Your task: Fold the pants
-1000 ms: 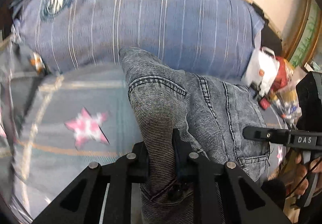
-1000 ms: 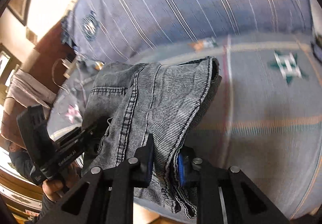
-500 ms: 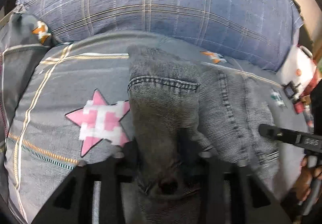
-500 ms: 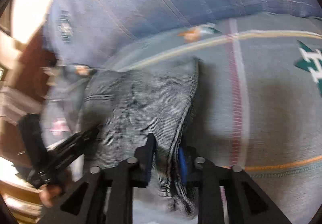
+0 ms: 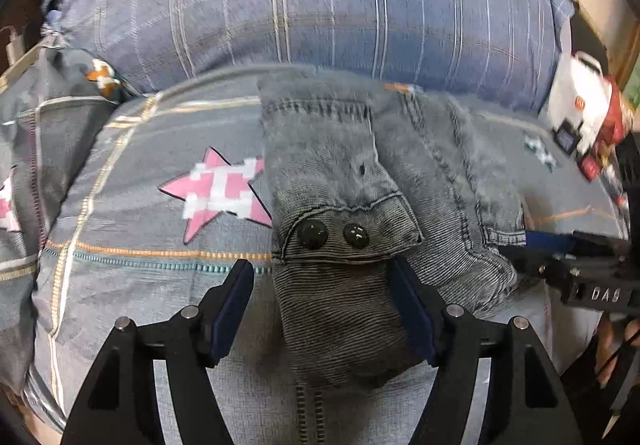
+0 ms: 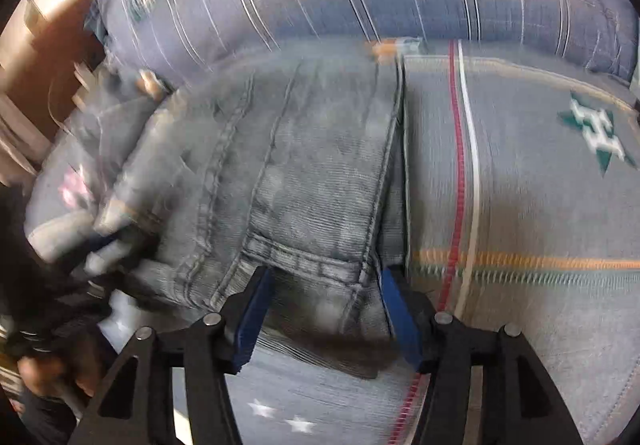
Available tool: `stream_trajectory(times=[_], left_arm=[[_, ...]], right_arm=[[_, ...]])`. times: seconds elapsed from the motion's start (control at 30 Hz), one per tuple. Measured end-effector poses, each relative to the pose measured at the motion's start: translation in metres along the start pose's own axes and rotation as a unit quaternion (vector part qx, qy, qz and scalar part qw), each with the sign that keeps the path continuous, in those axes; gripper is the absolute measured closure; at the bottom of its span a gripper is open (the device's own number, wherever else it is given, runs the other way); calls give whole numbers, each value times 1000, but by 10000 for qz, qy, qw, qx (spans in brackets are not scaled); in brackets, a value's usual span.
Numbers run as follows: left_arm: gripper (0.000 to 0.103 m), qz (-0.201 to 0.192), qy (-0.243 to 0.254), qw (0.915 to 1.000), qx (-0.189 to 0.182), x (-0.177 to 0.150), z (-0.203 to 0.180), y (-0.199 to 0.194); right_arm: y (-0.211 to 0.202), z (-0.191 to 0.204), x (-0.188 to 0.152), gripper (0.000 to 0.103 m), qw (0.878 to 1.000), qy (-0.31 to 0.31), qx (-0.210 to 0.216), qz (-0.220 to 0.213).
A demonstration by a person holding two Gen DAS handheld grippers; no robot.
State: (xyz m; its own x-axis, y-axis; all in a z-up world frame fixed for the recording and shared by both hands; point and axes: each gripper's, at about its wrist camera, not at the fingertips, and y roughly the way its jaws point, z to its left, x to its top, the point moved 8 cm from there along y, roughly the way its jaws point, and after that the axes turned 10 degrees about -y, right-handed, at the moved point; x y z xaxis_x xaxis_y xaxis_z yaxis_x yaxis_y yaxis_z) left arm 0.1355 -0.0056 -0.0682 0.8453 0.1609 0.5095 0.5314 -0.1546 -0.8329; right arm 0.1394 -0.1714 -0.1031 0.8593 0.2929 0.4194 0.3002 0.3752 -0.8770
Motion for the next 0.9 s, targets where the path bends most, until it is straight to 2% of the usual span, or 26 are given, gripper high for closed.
stream_trajectory(times=[0.07, 0.13, 0.17, 0.23, 0.3, 0.4, 0.43, 0.5, 0.53, 0.57, 0.6, 0.73, 0.83, 0.9], left_arm=[[32, -233, -96, 9995, -193, 9, 0, -19], [32, -449, -186, 9985, -253, 15, 4, -30], [31, -372, -202, 9989, -205, 13, 5, -26], [31, 217, 20, 9998, -39, -4, 3, 2], [30, 99, -61, 9999, -42, -7, 6, 7], [30, 119, -109, 9999, -26, -6, 6, 8], [30, 119, -101, 9999, -28, -6, 6, 10], [29, 135, -159, 9998, -62, -6, 6, 11], [29, 165, -205, 9996, -78, -7, 5, 12], [29, 152, -214, 9996, -98, -7, 5, 11], [29, 142, -210, 9996, -103, -7, 5, 11], [29, 130, -317, 9993, -178, -7, 8, 11], [30, 139, -677, 9966, -459, -6, 14, 3], [30, 109, -828, 9947, -607, -7, 18, -2]], right_arm=[[-12, 4, 7, 42, 10000, 23, 31, 6], [-31, 5, 27, 42, 9997, 38, 94, -236], [-40, 6, 40, 42, 9993, 23, 57, -367], [-51, 9, 67, 40, 9980, 55, 207, -591], [-49, 17, 92, 40, 9944, 221, 803, -656], [-26, 25, 125, 40, 9806, 608, 1742, -663], [-12, 23, 131, 39, 9778, 714, 1876, -607], [33, 4, 132, 37, 9779, 1126, 1747, -217], [60, -4, 121, 37, 9686, 1504, 1970, 180], [65, -3, 118, 37, 9625, 1627, 2158, 214], [58, -2, 119, 37, 9645, 1583, 2114, 31], [29, 16, 116, 37, 9774, 1138, 1783, -71], [8, 34, 136, 36, 9767, 823, 1963, -272], [4, 53, 151, 34, 9720, 612, 2244, -330]])
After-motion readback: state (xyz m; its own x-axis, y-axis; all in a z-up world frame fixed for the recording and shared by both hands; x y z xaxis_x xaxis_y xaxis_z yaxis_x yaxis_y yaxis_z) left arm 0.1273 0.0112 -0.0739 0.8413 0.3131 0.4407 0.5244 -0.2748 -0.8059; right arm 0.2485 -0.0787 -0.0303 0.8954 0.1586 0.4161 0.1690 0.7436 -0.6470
